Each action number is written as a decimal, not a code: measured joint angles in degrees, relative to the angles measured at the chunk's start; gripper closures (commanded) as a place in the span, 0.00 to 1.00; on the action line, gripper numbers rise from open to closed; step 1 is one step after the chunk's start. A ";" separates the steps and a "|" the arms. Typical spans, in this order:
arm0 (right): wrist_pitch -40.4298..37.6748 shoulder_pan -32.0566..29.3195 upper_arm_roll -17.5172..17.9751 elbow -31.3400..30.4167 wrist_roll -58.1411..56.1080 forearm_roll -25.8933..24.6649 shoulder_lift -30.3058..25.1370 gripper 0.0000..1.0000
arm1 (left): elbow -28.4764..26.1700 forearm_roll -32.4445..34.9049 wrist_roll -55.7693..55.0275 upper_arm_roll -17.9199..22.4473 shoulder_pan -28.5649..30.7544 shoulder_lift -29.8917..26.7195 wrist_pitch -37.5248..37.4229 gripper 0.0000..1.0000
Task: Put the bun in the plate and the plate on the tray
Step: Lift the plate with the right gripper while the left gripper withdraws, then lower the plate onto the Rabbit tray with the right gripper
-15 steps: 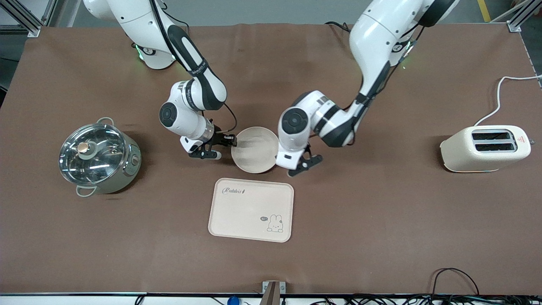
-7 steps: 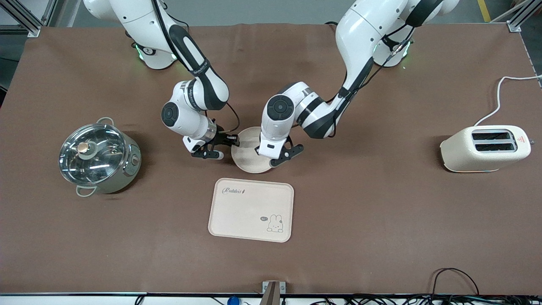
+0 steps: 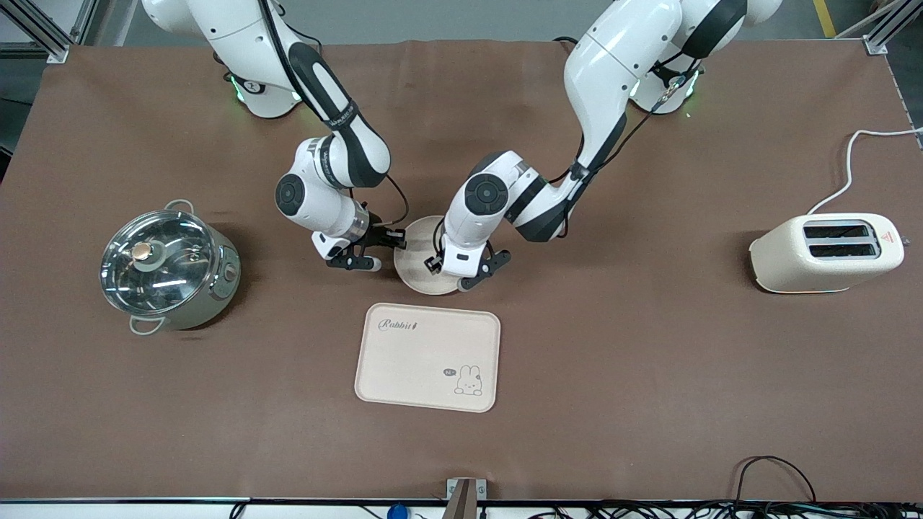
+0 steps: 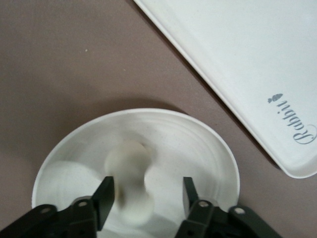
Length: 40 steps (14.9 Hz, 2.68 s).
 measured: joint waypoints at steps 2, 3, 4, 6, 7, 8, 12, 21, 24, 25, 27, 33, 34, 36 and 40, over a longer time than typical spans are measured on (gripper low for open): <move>0.04 0.00 0.00 0.03 0.00 0.09 0.01 1.00 | 1.15 -0.06 -0.60 0.01 0.01 -0.45 0.00 0.00; 0.04 0.01 0.01 0.03 -0.01 0.10 0.02 1.00 | 1.66 -0.06 -0.70 0.10 0.17 -1.10 -0.10 0.00; 0.04 0.01 0.01 0.03 -0.01 0.10 0.02 1.00 | 1.93 -0.06 -0.74 0.31 0.35 -2.10 -0.62 0.00; 0.04 0.01 0.01 0.03 -0.01 0.11 0.02 1.00 | 2.23 -0.06 -0.74 1.42 0.98 -4.97 -4.01 0.00; 0.04 0.02 0.01 0.03 -0.01 0.12 0.03 1.00 | 2.38 0.02 -0.55 2.18 1.88 -6.81 -6.42 0.00; 0.04 0.02 0.01 0.03 -0.01 0.14 0.03 1.00 | 2.60 0.57 0.54 2.77 3.34 -8.80 -8.85 0.00; 0.04 0.01 -0.05 0.78 -0.03 1.29 0.05 1.00 | 3.07 6.41 11.42 3.31 13.02 -17.28 -22.43 0.00; -9.95 -3.07 -1.35 14.36 6.26 2.15 0.83 1.00 | 3.25 11.01 45.37 3.52 29.31 -31.15 -37.59 0.00; -14.85 -7.88 -1.53 24.31 6.61 -2.32 6.47 1.00 | 3.35 11.60 51.49 3.65 30.54 -34.90 -41.03 0.00; -15.87 -9.22 -1.55 27.80 6.62 -4.29 9.21 1.00 | 3.36 11.60 54.30 3.66 31.69 -36.17 -41.83 0.00; -18.89 -11.50 -1.56 34.62 6.63 -7.57 14.74 1.00 | 3.36 11.17 59.40 3.85 33.65 -38.37 -44.22 0.00; -21.03 -13.97 -1.59 48.33 6.63 -10.49 25.02 1.00 | 2.74 6.28 66.22 7.09 34.56 -42.82 -51.32 0.00; -21.10 -14.05 -1.59 49.49 6.63 -10.54 25.89 1.00 | 2.39 6.09 67.85 7.67 34.62 -43.37 -52.55 0.00; -21.19 -14.13 -1.59 50.83 6.64 -10.58 27.00 1.00 | 1.87 6.00 70.05 8.20 34.78 -44.23 -54.84 0.00; -21.32 -14.16 -1.59 51.13 6.69 -14.22 27.34 0.99 | 1.62 5.99 70.43 8.09 34.67 -44.53 -55.45 0.00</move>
